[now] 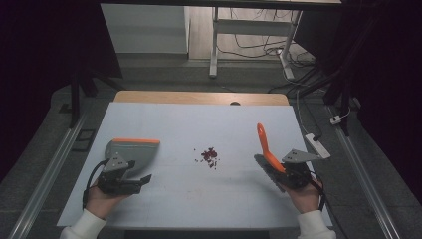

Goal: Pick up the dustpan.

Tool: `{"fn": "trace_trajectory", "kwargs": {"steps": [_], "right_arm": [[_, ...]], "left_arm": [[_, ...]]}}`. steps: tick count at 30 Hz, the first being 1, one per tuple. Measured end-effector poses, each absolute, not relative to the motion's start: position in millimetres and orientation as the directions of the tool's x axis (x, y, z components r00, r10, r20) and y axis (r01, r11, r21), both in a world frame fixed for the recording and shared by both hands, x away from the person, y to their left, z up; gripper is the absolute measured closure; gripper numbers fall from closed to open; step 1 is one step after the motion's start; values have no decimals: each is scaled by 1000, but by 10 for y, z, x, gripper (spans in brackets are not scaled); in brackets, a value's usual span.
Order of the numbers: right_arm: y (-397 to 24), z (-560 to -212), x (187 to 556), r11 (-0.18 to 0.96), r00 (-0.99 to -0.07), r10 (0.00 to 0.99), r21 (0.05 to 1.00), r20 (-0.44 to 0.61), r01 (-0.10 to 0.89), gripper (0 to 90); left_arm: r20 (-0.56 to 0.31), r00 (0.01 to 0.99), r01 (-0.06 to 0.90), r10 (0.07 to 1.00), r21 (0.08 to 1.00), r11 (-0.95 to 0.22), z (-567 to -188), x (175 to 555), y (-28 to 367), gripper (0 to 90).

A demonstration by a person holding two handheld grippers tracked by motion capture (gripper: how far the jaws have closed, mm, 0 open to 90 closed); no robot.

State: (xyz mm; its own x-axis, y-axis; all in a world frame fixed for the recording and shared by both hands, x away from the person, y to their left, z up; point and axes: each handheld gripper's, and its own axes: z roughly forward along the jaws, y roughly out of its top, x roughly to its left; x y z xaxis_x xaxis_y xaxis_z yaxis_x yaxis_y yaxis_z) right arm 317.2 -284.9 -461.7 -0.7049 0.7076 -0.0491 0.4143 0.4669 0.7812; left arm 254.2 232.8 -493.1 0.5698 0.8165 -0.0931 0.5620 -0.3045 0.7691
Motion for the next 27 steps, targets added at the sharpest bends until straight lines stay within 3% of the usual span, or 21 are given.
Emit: {"fn": "trace_trajectory", "kwargs": {"steps": [27], "right_arm": [[-2843,-4633,3171,452,-704,710,783,-26,427,765]], "left_arm": [[-101,569,574,816,759,-307,-4864,2547,2286,210]]}}
